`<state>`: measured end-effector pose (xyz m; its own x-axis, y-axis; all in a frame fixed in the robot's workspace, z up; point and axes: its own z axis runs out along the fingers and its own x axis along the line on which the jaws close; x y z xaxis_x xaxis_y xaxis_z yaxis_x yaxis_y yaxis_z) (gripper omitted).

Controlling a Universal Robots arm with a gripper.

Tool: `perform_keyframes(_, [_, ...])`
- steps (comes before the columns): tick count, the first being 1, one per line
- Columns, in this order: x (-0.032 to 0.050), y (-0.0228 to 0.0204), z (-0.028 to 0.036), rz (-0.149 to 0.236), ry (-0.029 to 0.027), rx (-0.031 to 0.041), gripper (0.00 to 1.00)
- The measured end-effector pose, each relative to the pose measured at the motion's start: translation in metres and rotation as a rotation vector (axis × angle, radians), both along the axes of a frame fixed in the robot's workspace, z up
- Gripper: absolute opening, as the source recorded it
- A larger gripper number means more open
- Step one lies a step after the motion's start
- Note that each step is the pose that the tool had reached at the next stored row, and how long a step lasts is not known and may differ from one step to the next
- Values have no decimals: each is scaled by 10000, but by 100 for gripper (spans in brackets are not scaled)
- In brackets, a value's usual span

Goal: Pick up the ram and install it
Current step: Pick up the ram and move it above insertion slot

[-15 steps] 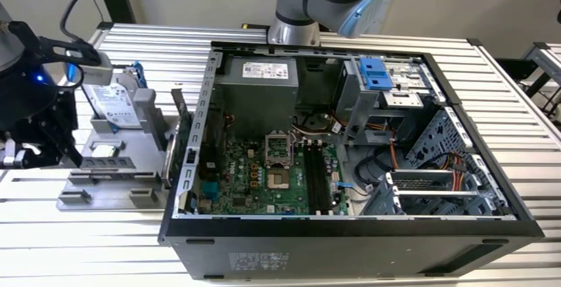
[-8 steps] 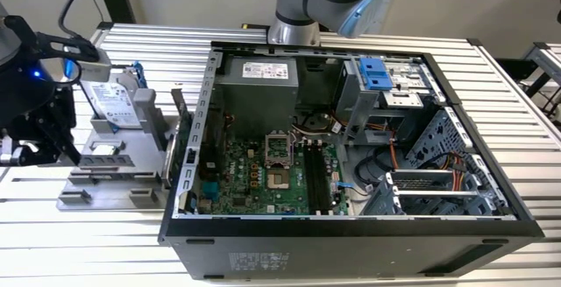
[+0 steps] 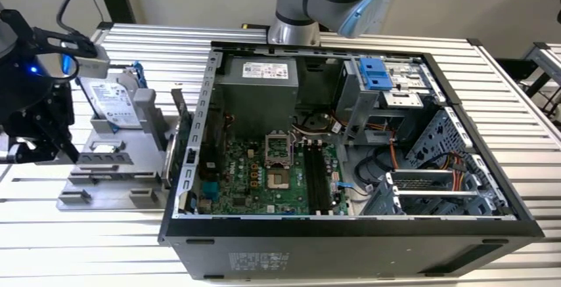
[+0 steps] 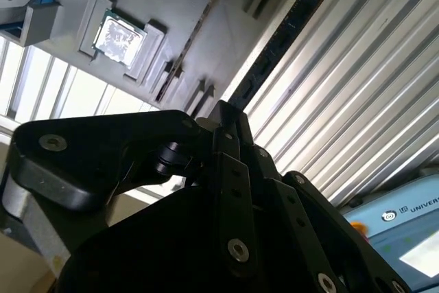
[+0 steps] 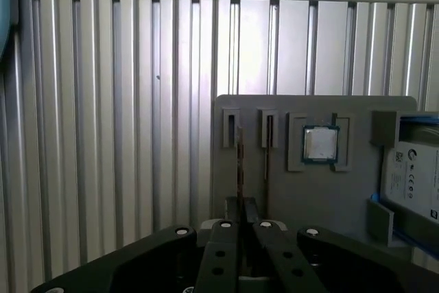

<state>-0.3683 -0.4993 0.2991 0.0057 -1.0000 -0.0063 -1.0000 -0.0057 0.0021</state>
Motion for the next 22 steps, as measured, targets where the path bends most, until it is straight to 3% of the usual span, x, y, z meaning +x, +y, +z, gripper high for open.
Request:
perform_keyframes(5, [0, 0, 38, -5, -2, 0, 0])
perform_keyframes(16, [0, 0, 191, -51, -3, 1, 0])
perform_keyframes(22, [-1, 1, 339, -67, -3, 1, 0])
